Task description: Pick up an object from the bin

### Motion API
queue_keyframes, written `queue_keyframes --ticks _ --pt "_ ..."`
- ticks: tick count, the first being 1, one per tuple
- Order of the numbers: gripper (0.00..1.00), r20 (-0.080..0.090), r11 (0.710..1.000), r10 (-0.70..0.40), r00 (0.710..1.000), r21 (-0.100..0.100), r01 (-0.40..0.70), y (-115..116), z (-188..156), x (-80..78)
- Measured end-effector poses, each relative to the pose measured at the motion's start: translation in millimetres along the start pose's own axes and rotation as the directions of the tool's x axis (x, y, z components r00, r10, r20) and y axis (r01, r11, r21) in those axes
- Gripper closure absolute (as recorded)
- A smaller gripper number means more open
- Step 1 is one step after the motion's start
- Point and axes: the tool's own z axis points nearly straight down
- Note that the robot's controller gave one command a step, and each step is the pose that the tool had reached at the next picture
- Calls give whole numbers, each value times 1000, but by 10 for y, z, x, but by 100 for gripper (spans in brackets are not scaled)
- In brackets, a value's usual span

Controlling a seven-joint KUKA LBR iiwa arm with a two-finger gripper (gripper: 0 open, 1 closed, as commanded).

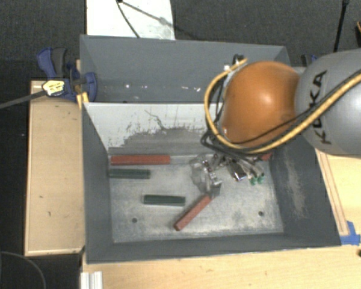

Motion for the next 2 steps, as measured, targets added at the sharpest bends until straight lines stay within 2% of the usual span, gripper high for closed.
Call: queue_keyframes --ticks 1,2 --pt "0 -6 1000 4 1000 -2 -4 7 30 9" --pt "0 -13 988 -153 988 -4 153 -511 1024 316"
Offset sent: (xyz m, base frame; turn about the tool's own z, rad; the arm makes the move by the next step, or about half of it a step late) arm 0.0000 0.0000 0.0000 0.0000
